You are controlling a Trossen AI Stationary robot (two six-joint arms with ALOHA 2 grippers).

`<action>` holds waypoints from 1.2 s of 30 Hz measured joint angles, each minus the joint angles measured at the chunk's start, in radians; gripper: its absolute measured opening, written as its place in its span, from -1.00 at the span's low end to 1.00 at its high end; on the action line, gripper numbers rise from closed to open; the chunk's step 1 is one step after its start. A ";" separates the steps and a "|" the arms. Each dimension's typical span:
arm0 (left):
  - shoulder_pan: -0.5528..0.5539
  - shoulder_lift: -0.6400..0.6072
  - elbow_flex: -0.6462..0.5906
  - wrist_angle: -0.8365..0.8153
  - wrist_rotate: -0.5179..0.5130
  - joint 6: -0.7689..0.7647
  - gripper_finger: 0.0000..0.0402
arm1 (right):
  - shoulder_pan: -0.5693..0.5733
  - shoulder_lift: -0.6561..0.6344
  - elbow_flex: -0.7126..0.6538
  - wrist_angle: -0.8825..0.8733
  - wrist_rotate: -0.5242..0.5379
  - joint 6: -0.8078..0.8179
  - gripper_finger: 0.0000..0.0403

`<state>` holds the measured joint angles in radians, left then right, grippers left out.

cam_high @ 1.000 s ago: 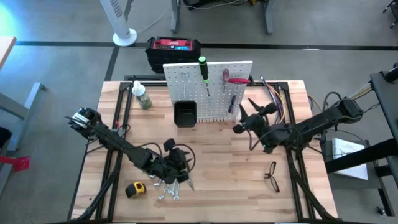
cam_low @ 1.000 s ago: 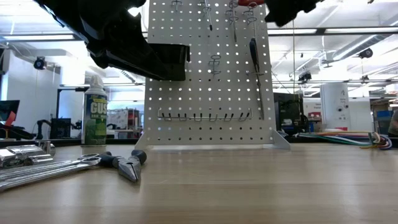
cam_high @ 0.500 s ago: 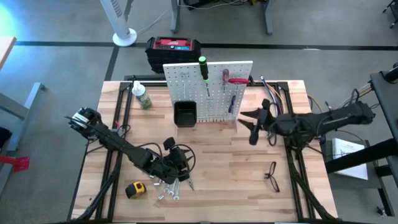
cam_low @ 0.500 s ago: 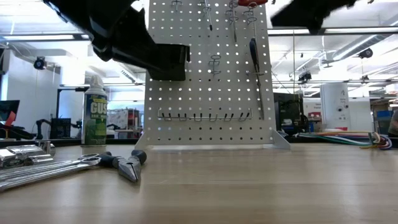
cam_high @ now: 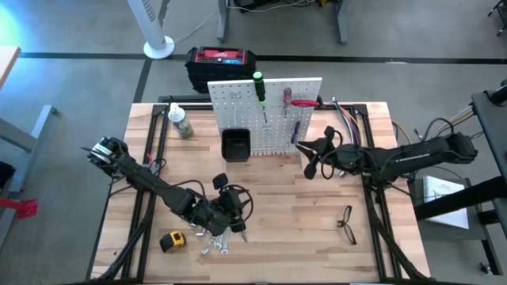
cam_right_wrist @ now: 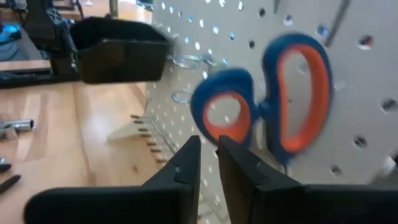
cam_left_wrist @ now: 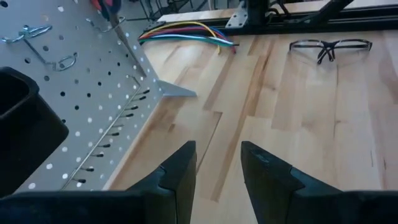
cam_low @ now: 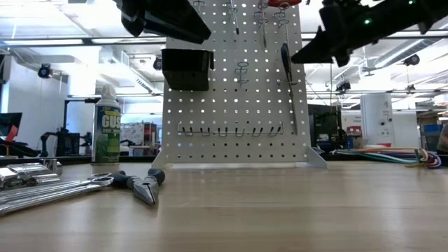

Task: Hang tools onto peg board
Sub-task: Hang the blue scissors on the pegboard

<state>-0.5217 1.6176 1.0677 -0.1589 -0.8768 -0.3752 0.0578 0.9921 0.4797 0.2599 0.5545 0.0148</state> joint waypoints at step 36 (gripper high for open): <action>-0.018 -0.004 0.001 -0.076 0.005 -0.071 -0.42 | -0.029 0.113 0.089 0.047 -0.322 0.250 -0.71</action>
<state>-0.5397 1.6140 1.0691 -0.2346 -0.8723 -0.4458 0.0289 1.1052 0.5686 0.3064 0.2329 0.2650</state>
